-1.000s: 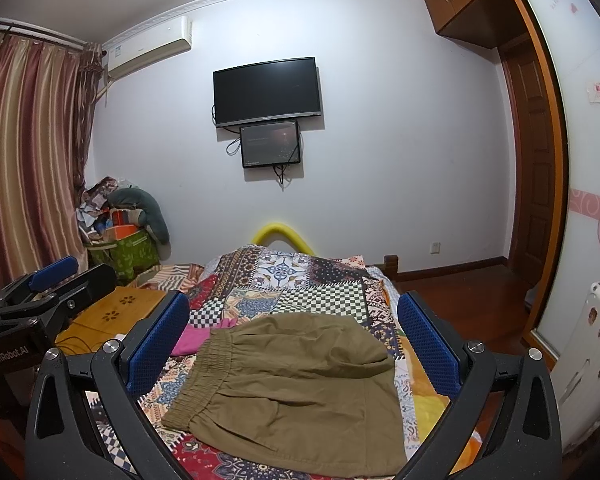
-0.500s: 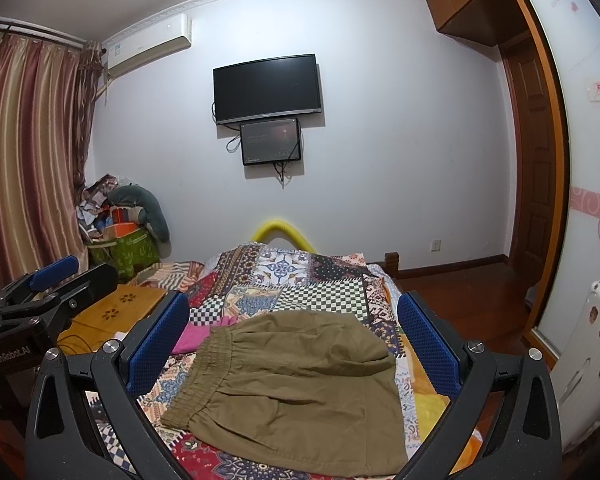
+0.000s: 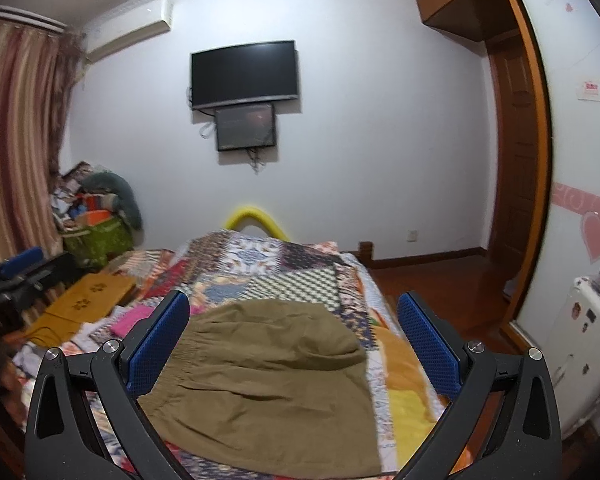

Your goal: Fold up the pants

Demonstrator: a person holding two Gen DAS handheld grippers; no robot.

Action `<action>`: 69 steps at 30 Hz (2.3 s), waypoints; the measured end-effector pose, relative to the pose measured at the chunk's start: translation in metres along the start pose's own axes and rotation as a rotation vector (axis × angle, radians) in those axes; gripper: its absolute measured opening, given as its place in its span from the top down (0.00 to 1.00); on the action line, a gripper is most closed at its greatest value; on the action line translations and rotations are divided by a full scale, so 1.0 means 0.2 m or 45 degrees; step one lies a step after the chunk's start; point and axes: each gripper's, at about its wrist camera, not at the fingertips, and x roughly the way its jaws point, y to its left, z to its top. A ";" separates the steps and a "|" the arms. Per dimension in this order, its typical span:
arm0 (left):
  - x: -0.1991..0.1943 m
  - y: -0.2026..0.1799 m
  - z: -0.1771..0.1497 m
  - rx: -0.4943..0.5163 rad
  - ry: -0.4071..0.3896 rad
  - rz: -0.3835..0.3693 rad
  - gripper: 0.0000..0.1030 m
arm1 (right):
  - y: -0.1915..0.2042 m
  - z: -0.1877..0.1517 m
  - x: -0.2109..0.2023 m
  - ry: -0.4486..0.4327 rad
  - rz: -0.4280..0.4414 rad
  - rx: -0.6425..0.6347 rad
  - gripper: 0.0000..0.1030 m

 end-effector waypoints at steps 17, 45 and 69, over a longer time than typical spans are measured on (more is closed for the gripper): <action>0.69 0.26 -0.17 0.062 0.362 0.063 0.01 | -0.27 -0.25 0.52 0.355 -0.176 -0.070 0.00; 1.31 0.53 -0.79 -0.104 0.962 -0.026 0.51 | -0.43 -0.70 1.17 0.860 0.089 0.083 0.60; 1.43 0.58 -0.75 -0.060 0.954 0.022 0.82 | -0.39 -0.72 1.08 0.892 0.095 0.044 0.93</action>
